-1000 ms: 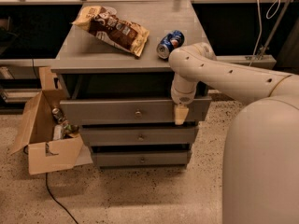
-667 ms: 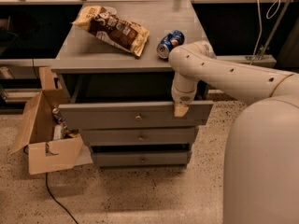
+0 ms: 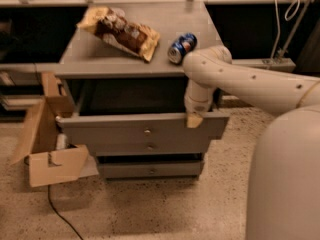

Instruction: Open top drawer

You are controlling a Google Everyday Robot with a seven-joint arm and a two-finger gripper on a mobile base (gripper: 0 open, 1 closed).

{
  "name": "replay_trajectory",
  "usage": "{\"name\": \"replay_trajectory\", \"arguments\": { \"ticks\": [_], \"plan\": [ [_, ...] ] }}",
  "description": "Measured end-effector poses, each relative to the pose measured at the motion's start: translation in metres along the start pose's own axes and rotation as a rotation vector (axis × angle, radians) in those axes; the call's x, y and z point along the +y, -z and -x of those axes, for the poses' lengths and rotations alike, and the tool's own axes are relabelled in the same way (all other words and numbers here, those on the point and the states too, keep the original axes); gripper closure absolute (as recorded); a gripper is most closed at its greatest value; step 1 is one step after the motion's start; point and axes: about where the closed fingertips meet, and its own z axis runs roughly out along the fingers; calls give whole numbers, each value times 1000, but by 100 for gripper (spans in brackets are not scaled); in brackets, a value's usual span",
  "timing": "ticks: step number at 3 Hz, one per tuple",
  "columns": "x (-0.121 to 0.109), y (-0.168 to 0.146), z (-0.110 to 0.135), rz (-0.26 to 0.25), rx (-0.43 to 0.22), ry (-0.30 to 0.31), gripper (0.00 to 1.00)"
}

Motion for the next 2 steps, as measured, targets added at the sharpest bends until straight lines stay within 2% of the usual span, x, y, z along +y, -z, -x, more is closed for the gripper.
{"name": "replay_trajectory", "arguments": {
  "ticks": [1, 2],
  "plan": [
    [0, 0, 0, 0, 0, 0, 84],
    [0, -2, 0, 4, 0, 1, 53]
  ]
}}
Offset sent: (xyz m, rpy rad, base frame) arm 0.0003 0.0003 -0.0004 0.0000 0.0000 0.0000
